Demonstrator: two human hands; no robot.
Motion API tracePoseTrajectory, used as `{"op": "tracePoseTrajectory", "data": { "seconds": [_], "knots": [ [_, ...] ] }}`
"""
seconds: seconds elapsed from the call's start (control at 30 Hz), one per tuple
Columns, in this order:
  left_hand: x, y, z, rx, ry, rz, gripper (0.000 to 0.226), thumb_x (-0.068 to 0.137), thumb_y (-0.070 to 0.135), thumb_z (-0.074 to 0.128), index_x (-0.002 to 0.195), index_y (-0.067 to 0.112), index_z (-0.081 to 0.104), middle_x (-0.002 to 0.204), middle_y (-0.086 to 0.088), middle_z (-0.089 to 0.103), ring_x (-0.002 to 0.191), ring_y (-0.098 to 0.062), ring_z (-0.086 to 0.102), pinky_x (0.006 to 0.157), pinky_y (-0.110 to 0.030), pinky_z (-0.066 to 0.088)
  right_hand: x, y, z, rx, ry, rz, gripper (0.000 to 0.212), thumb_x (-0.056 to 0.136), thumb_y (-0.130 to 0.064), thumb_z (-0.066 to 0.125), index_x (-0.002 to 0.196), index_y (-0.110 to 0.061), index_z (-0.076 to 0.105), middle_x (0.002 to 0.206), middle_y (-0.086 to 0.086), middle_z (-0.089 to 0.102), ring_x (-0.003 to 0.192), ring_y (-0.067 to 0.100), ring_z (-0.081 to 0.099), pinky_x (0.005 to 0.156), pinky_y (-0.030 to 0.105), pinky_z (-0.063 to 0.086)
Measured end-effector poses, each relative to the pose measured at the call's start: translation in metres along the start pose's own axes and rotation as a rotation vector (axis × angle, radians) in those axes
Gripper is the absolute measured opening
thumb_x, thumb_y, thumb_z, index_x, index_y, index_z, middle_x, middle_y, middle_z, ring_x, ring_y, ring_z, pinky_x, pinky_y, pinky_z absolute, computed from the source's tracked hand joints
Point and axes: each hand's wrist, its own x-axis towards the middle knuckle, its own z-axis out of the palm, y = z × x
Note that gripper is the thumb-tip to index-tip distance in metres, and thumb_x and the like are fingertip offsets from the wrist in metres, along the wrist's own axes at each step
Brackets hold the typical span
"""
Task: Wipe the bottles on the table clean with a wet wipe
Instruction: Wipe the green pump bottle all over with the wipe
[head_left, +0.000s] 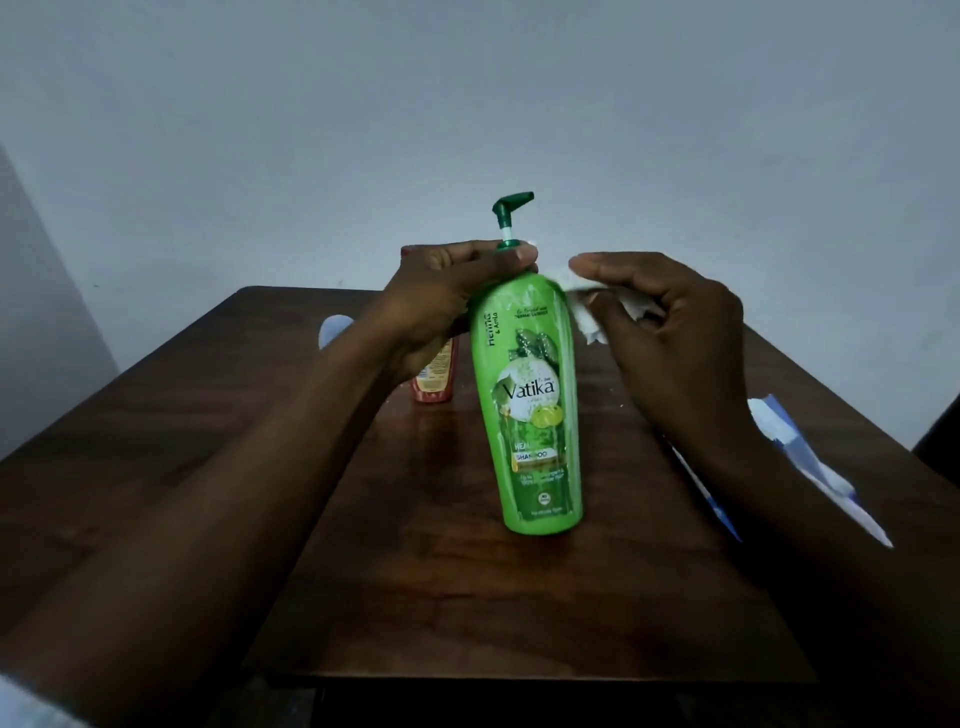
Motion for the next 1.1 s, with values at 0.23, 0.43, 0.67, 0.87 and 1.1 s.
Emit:
{"op": "tracePoseTrajectory", "data": {
  "seconds": [0.23,0.43,0.67,0.87,1.1],
  "knots": [
    [0.005,-0.020,0.015,-0.411,-0.055,-0.061,0.020,0.095,0.021,0.067,0.109,0.006,0.071,0.107,-0.007,0.073,0.095,-0.023,0.068,0.087,-0.038,0.059,-0.010,0.005,0.018,-0.169,-0.045,-0.290,0.027,0.087,0.004,0.065,0.111,-0.004,0.075,0.111,0.011,0.070,0.106,0.022,0.067,0.092,0.033,0.053],
    [0.006,-0.028,0.021,-0.621,-0.133,-0.065,0.024,0.098,0.018,0.059,0.120,0.011,0.066,0.114,-0.005,0.073,0.092,-0.017,0.071,0.075,-0.033,0.059,-0.015,0.008,0.010,-0.282,-0.037,-0.345,0.021,0.093,-0.010,0.067,0.112,-0.006,0.075,0.116,0.003,0.073,0.105,0.027,0.064,0.094,0.036,0.050],
    [0.010,-0.038,0.021,-0.694,-0.204,-0.045,0.024,0.099,0.021,0.058,0.121,0.017,0.068,0.114,-0.003,0.072,0.096,-0.019,0.069,0.081,-0.036,0.057,-0.009,0.012,0.002,-0.185,-0.062,-0.253,0.017,0.085,-0.003,0.077,0.100,-0.009,0.079,0.108,0.001,0.076,0.101,0.018,0.069,0.091,0.033,0.054],
    [0.015,-0.044,0.023,-0.735,-0.191,-0.050,0.023,0.098,0.022,0.060,0.119,0.018,0.069,0.113,-0.002,0.072,0.102,-0.021,0.067,0.093,-0.038,0.055,-0.048,0.016,-0.003,-0.146,-0.134,-0.232,0.018,0.083,-0.003,0.073,0.100,-0.006,0.078,0.110,0.004,0.075,0.103,0.013,0.071,0.096,0.034,0.054],
    [0.020,-0.050,0.021,-0.759,-0.199,-0.062,0.026,0.096,0.023,0.063,0.121,0.019,0.068,0.114,-0.002,0.071,0.101,-0.022,0.066,0.098,-0.042,0.051,-0.108,0.021,-0.015,-0.150,-0.196,-0.193,0.015,0.085,-0.007,0.072,0.098,-0.009,0.079,0.110,0.000,0.074,0.100,0.010,0.072,0.090,0.029,0.057]
  ]
}}
